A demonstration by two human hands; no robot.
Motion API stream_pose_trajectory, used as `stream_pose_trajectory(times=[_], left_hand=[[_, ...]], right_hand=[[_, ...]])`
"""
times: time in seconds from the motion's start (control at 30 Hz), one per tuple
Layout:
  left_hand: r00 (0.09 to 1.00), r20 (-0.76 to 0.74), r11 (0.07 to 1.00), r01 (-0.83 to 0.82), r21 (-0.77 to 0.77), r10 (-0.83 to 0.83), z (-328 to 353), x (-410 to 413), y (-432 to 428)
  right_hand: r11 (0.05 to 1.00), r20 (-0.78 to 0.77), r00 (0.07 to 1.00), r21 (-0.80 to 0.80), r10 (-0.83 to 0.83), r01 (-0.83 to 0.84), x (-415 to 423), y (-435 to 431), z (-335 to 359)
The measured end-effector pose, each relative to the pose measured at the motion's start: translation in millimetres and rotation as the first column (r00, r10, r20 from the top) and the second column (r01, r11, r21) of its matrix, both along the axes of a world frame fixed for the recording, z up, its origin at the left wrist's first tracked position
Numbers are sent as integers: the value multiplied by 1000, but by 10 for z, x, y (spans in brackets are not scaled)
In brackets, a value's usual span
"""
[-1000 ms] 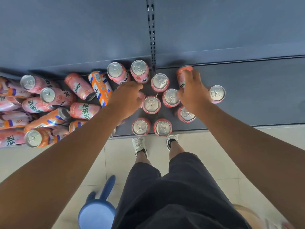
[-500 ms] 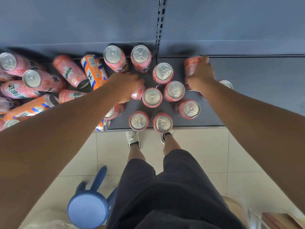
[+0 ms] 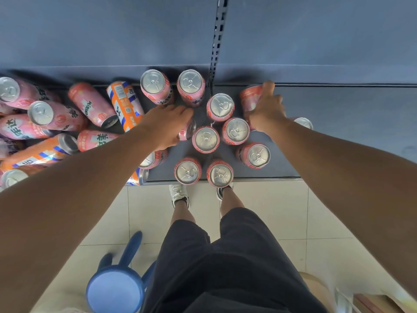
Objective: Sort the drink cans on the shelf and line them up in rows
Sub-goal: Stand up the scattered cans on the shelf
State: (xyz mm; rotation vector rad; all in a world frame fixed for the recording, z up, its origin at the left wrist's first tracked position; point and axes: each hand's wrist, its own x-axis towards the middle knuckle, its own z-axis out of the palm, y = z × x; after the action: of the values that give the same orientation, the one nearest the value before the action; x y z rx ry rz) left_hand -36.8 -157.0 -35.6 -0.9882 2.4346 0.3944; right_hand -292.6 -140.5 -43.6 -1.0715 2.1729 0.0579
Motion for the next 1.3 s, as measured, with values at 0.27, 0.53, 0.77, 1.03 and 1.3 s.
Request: stream_pose_trajectory(times=[0.27, 0.53, 0.77, 1.03, 1.3], left_hand=[[879, -262, 917, -371, 148, 398, 185, 88, 71], [721, -325, 791, -544, 281, 611, 249, 48, 230], [686, -307, 751, -582, 313, 660, 297, 46, 249], [741, -275, 789, -596, 151, 613, 518, 221, 417], [723, -248, 728, -680, -90, 644, 1045, 375, 667]], right_hand=[[976, 115, 971, 89, -210, 201, 6, -64, 71], [962, 96, 983, -213, -154, 171, 2, 39, 286], [987, 62, 998, -163, 3, 7, 86, 100, 405], [980, 15, 992, -155, 126, -122, 254, 167, 659], [827, -98, 876, -297, 472, -478, 828, 222, 1132]])
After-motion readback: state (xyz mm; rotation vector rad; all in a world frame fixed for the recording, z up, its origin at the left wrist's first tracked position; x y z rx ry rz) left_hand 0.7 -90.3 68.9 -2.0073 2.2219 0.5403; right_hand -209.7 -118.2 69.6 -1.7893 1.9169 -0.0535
